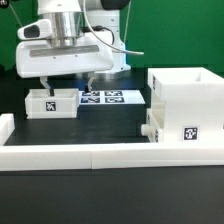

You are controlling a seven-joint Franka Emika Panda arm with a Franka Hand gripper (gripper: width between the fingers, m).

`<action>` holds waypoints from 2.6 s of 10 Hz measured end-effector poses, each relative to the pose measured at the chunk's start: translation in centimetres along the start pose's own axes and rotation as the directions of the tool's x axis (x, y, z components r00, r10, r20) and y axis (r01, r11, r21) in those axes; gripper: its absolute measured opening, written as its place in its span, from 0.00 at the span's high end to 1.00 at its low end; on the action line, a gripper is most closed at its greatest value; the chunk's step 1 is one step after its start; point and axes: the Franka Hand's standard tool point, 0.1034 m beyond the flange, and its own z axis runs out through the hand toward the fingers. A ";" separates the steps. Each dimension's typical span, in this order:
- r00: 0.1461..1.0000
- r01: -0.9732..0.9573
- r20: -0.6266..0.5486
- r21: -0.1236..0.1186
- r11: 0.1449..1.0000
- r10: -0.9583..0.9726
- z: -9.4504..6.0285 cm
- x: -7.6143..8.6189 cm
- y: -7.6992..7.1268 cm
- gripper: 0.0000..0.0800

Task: Assemble drawer

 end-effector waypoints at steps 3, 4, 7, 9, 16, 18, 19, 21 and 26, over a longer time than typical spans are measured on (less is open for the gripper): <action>0.999 0.023 -0.029 -0.022 0.999 -0.024 1.9 -1.1 -2.6 0.19; 0.999 0.025 -0.028 -0.023 0.999 -0.026 2.3 -1.4 -2.5 0.19; 0.999 0.028 -0.032 -0.035 0.999 -0.029 2.6 -1.8 -1.4 0.19; 0.999 0.028 -0.033 -0.042 0.999 -0.030 2.5 -2.0 -0.5 0.19; 0.999 0.026 -0.033 -0.042 0.999 -0.027 2.5 -2.0 -0.4 0.95; 0.999 0.026 -0.033 -0.042 0.999 -0.027 2.5 -2.0 -0.4 0.95; 0.999 0.026 -0.033 -0.042 0.999 -0.027 2.5 -2.0 -0.4 0.95; 0.999 0.026 -0.033 -0.042 0.999 -0.027 2.5 -2.0 -0.4 0.95; 0.986 0.164 -0.003 -0.002 0.986 -0.164 -0.5 1.0 -2.1 0.95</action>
Offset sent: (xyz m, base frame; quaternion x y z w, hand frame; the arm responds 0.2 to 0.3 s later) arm -0.0087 -0.0031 -0.0255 -0.0381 0.0166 -0.0064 0.9991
